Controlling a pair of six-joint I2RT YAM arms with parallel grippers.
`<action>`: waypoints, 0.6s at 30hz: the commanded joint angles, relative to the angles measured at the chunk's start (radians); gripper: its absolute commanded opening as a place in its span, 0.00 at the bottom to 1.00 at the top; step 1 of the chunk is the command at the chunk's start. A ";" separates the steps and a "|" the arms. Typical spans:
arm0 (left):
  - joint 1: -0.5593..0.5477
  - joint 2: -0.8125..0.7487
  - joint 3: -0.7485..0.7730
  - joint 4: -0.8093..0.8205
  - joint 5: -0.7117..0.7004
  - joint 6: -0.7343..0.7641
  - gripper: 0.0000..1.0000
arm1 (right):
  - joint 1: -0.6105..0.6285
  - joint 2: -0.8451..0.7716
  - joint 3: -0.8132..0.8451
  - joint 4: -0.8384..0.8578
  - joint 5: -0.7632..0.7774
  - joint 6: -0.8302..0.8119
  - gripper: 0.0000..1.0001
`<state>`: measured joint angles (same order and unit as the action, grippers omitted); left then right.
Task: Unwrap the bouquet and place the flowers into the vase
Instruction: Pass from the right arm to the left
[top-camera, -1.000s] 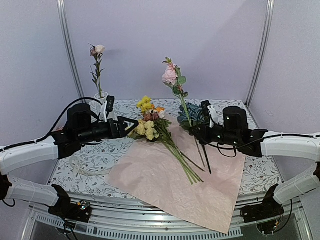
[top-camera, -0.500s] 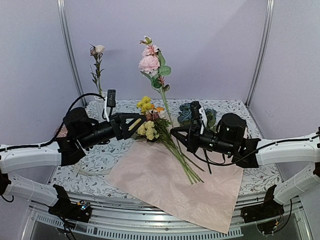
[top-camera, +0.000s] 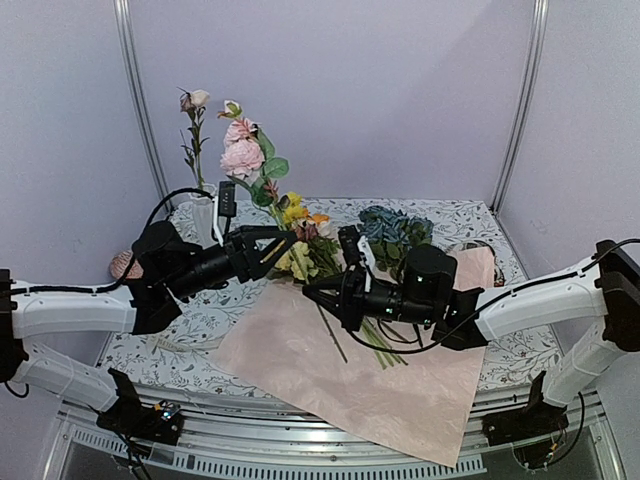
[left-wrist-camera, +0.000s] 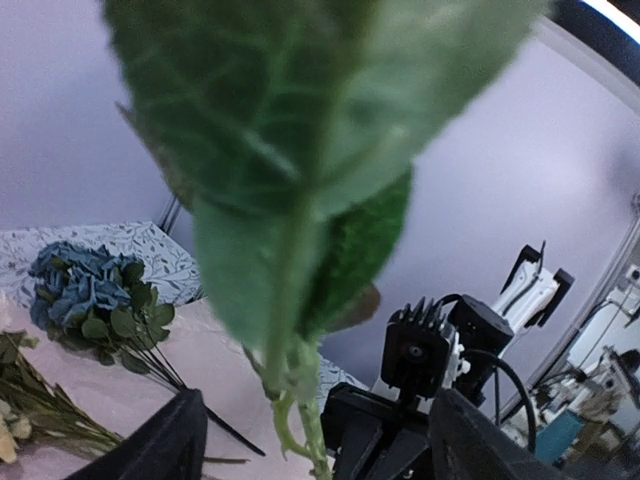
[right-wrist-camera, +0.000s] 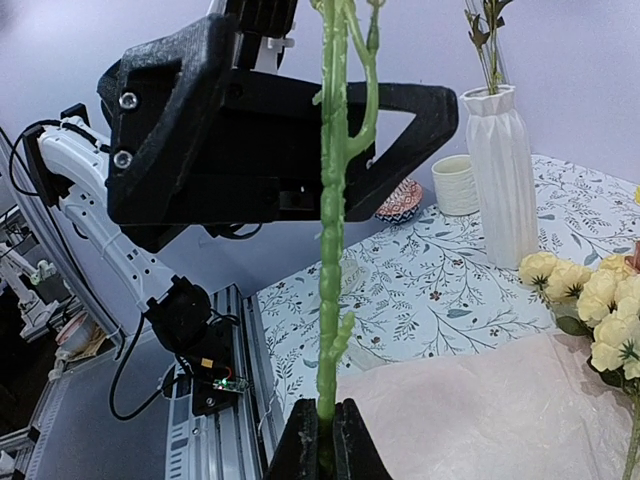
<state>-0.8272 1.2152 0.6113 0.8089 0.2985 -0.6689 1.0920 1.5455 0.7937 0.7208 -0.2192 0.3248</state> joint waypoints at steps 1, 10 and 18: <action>-0.011 0.008 0.033 -0.007 -0.002 -0.002 0.65 | 0.017 0.026 0.045 0.069 -0.020 0.007 0.04; -0.011 -0.019 -0.004 -0.010 -0.016 -0.013 0.66 | 0.019 0.004 0.027 0.070 0.028 0.017 0.04; -0.011 -0.040 -0.018 -0.009 -0.011 -0.006 0.40 | 0.018 0.004 0.028 0.070 0.031 0.017 0.04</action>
<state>-0.8307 1.1954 0.6048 0.7937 0.2867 -0.6838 1.1053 1.5639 0.8101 0.7498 -0.2043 0.3370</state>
